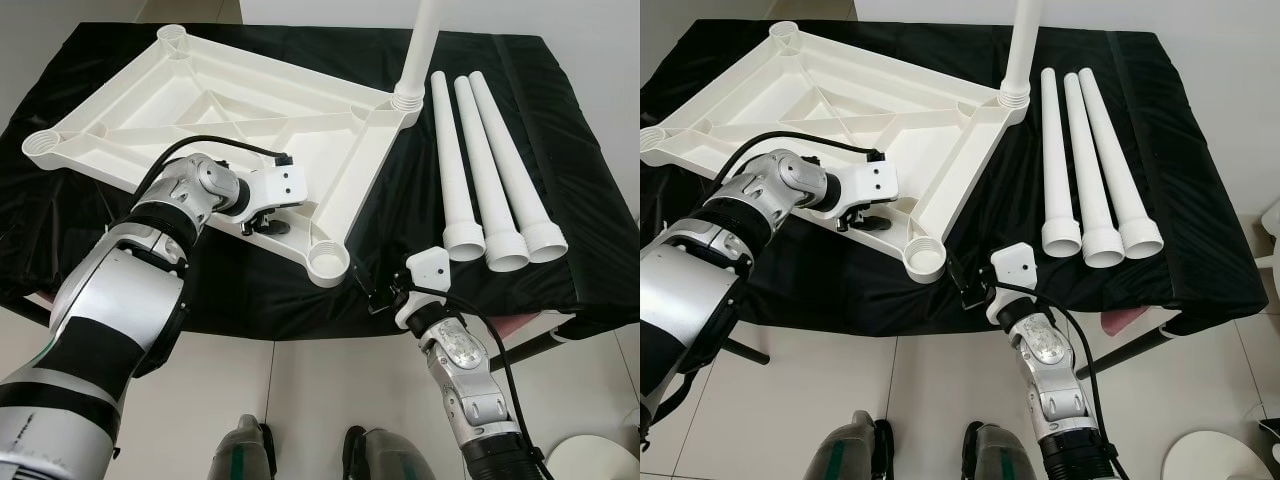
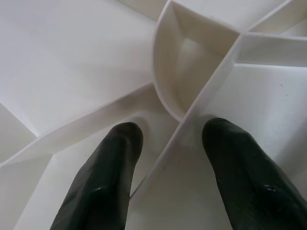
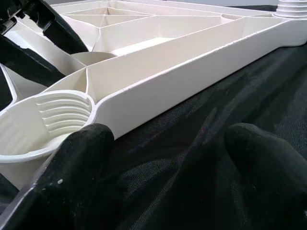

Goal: Building children table

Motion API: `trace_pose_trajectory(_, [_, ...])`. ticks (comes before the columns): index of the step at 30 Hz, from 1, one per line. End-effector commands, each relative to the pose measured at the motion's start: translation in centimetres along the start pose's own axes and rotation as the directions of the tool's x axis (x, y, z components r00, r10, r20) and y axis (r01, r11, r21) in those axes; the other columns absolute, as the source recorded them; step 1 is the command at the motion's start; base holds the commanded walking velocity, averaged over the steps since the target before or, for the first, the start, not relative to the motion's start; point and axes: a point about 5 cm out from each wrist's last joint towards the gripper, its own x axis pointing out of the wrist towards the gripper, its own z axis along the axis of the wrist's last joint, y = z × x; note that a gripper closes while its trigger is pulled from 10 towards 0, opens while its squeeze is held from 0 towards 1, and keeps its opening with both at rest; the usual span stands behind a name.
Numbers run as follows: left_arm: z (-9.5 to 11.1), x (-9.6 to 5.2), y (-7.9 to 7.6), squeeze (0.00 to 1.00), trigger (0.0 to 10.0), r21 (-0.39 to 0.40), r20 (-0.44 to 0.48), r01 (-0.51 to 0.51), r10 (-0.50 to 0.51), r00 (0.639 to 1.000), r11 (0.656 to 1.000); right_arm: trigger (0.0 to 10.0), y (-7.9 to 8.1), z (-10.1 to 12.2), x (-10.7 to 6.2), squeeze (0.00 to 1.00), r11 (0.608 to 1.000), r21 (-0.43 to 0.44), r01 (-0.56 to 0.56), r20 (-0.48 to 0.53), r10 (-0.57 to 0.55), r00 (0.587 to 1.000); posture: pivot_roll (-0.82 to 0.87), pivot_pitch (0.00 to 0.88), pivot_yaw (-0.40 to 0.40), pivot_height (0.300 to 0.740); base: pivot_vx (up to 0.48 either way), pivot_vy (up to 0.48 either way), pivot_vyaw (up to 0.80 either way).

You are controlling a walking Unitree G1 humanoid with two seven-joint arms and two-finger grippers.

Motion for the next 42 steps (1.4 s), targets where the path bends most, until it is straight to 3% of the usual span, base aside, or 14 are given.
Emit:
trace_pose_trajectory(1, [-1.3,0.7,-1.0,0.00,0.0,-0.051,-0.053,0.000,-0.002,0.999,0.999,10.0,0.5,-0.3,0.0,0.00,1.000,-0.001,-0.019,-0.016,0.019,1.000,-0.05,0.119,0.060,0.740,0.000,0.000,0.00])
trace_pose_trajectory(9, [-1.8,0.0,-0.5,0.00,0.0,-0.093,-0.060,-0.013,0.008,0.998,0.996,10.0,0.4,-0.3,0.0,0.00,1.000,-0.003,-0.019,-0.017,0.019,1.000,-0.05,0.118,0.057,0.740,0.000,0.000,0.00])
trace_pose_trajectory(22, [-0.4,0.3,0.0,0.00,0.0,-0.128,0.013,-0.059,0.061,0.998,0.990,10.0,0.6,-0.3,0.3,0.00,1.000,-0.001,-0.025,-0.012,0.025,1.000,-0.03,0.116,0.053,0.740,0.000,0.000,0.00])
trace_pose_trajectory(27, [2.8,0.8,0.8,0.00,0.0,-0.189,0.153,-0.105,0.135,0.979,0.976,10.0,0.8,-0.3,0.4,0.00,0.999,0.002,-0.032,-0.013,0.032,0.999,-0.03,0.118,0.050,0.740,0.000,0.000,0.00])
trace_pose_trajectory(30, [3.3,0.8,1.0,0.00,0.0,-0.191,0.177,-0.109,0.143,0.974,0.975,10.0,0.8,-0.3,0.4,0.00,0.999,0.003,-0.033,-0.013,0.033,0.999,-0.03,0.118,0.050,0.740,0.000,0.000,0.00])
trace_pose_trajectory(34, [5.4,0.9,1.4,0.00,0.0,-0.224,0.268,-0.115,0.175,0.947,0.968,10.0,0.8,-0.3,0.5,0.00,0.999,0.002,-0.036,-0.014,0.036,0.999,-0.02,0.116,0.046,0.740,0.000,0.000,0.00])
trace_pose_trajectory(36, [7.5,0.9,1.7,0.00,0.0,-0.234,0.351,-0.111,0.190,0.917,0.966,10.0,0.9,-0.4,0.5,0.00,0.999,0.003,-0.040,-0.014,0.040,0.999,-0.02,0.116,0.046,0.740,0.000,0.000,0.00])
trace_pose_trajectory(40, [8.8,0.9,1.8,0.00,0.0,-0.228,0.394,-0.111,0.196,0.898,0.967,10.0,1.0,-0.4,0.6,0.00,0.999,0.004,-0.044,-0.013,0.044,0.999,-0.02,0.112,0.044,0.740,0.000,0.000,0.00])
trace_pose_trajectory(41, [9.2,0.9,1.8,0.00,2.4,-0.220,0.404,-0.119,0.201,0.892,0.968,10.0,1.1,-0.4,0.7,0.00,0.999,0.003,-0.046,-0.012,0.046,0.999,-0.02,0.111,0.044,0.740,0.000,0.000,0.00])
trace_pose_trajectory(42, [9.2,0.9,1.8,0.00,2.4,-0.220,0.404,-0.119,0.201,0.892,0.968,10.0,1.1,-0.4,0.7,0.00,0.999,0.003,-0.046,-0.012,0.046,0.999,-0.02,0.111,0.044,0.740,0.000,0.000,0.00])
